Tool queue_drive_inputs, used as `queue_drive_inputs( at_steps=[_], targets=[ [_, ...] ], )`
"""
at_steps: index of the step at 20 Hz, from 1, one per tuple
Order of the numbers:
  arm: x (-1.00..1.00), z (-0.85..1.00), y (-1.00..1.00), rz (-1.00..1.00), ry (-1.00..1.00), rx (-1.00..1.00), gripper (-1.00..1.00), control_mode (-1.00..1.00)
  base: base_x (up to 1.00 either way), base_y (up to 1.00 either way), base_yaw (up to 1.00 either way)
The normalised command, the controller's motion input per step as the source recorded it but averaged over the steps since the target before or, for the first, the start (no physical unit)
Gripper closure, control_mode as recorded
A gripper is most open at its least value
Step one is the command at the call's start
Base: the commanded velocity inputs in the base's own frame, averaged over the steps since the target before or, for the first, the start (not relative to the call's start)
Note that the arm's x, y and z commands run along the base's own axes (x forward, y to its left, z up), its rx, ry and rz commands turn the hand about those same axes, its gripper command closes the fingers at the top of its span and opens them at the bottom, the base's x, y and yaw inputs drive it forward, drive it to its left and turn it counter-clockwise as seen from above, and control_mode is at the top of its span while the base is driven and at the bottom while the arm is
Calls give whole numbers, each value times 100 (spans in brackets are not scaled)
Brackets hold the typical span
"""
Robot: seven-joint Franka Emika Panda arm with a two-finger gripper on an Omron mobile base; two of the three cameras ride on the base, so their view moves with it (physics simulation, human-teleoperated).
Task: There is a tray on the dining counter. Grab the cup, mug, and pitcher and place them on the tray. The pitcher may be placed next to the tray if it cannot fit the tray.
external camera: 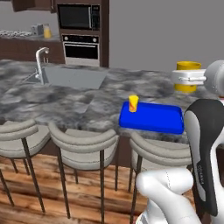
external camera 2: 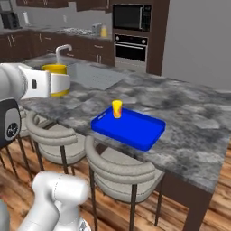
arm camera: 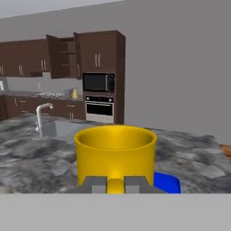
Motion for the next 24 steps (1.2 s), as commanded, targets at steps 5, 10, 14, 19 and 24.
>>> queue_drive_inputs(
  at_steps=[5,10,14,19,24],
  targets=[
    [0,0,0,0,0,0,100,100,63,7,-21],
    [0,0,0,0,0,0,100,100,57,0,-18],
    [0,0,0,0,0,0,100,100,60,0,-20],
    [0,0,0,0,0,0,100,100,35,0,-13],
    [0,0,0,0,0,0,100,100,0,0,0]
  ],
)
